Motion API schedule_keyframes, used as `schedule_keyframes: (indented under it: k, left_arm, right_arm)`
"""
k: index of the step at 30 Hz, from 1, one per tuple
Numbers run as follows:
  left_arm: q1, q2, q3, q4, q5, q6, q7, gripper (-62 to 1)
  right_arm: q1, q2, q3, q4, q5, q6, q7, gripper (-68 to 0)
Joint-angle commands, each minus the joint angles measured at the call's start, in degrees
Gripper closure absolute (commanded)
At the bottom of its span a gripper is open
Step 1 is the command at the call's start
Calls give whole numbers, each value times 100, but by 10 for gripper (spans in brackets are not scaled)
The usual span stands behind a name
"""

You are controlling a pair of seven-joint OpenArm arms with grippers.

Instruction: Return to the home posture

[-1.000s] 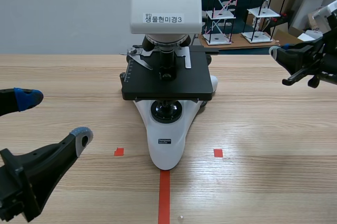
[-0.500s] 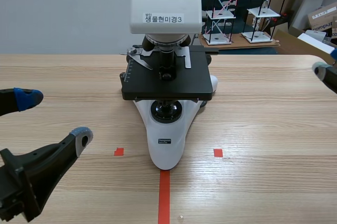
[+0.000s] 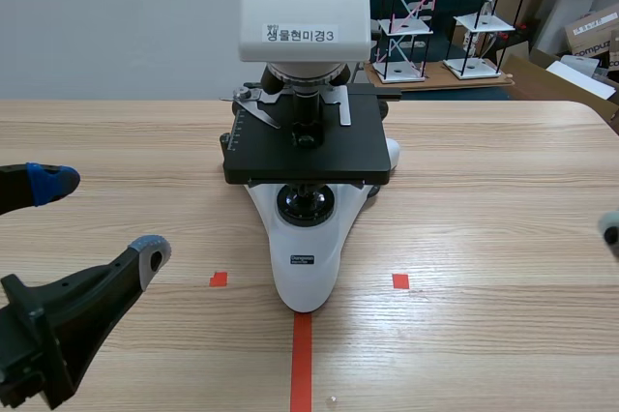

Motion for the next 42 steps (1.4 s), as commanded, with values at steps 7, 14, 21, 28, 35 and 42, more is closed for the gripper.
schedule_keyframes:
  k: [7, 14, 21, 28, 35, 42]
  left_arm:
    - [-15, 13, -26, 120, -35, -4, -81, -623]
    - [-15, 13, -26, 120, -35, -4, -76, -623]
    - [-17, 13, -26, 120, -35, -4, -79, -623]
    - [-17, 13, -26, 120, -33, -13, -59, -623]
    - [-17, 15, -26, 120, -33, -4, -83, -623]
    - [-17, 15, -26, 120, -37, 17, -79, -623]
  right_arm:
    - [-361, -533, -2, 645, -328, 13, 87, -670]
    - [-444, -485, -4, 658, -326, 11, -114, -669]
    - [-444, -485, -4, 658, -326, 11, -212, -669]
    - [-446, -487, -4, 658, -326, 11, -267, -669]
    - [-444, -487, -4, 658, -323, 11, -315, -667]
    - [-442, -487, -4, 658, -321, 11, -315, -667]
